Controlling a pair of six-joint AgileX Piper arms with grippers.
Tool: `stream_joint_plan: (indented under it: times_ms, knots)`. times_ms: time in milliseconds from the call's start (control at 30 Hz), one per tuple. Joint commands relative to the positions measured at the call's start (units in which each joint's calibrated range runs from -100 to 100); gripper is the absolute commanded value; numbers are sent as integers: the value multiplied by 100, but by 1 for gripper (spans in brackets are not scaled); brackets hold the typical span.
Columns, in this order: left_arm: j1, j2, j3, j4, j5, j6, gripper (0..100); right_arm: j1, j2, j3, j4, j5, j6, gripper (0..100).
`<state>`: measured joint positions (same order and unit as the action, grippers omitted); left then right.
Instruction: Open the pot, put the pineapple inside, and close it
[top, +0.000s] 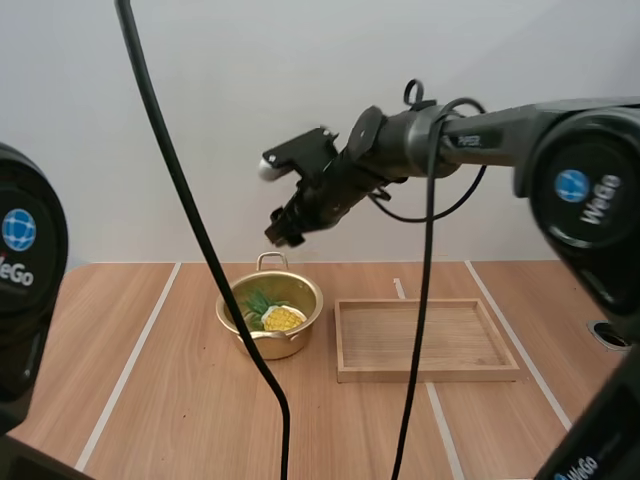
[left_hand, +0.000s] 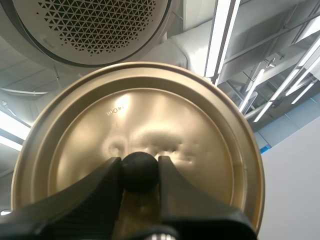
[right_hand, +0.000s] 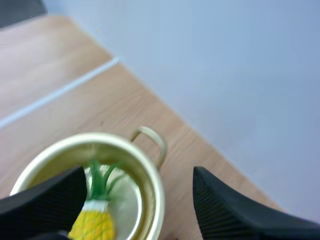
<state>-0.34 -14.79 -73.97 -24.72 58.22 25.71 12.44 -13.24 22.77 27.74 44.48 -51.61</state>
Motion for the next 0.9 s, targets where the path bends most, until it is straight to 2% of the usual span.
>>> stream_joint_plan:
  times_ms: [0, 200, 367, 467, 533, 700, 867]
  knots:
    - [-17, -4, 15, 125, -46, -22, 0, -127, -759, 3, 13, -951, 407, 100]
    - [-17, -4, 15, 229, 259, -22, 0, -766, -2016, 3, 13, -2408, 1069, 100]
    - [-17, -4, 15, 229, 674, -22, 0, -1430, -2725, 3, 153, -4315, 1514, 100]
    - [-17, 9, 15, 268, 1116, -35, 0, -1672, -3019, 3, 605, -5313, 1561, 100]
    - [-17, 34, 15, 281, 1506, -115, 0, -1715, -3152, 3, 632, -5679, 1561, 100]
    - [-17, 148, 41, 281, 2665, -185, 0, -1715, -3371, 3, 193, -5027, 1551, 100]
    - [-17, 401, 41, 312, 4178, -278, 0, -1715, -3371, 3, 170, -4355, 1551, 100]
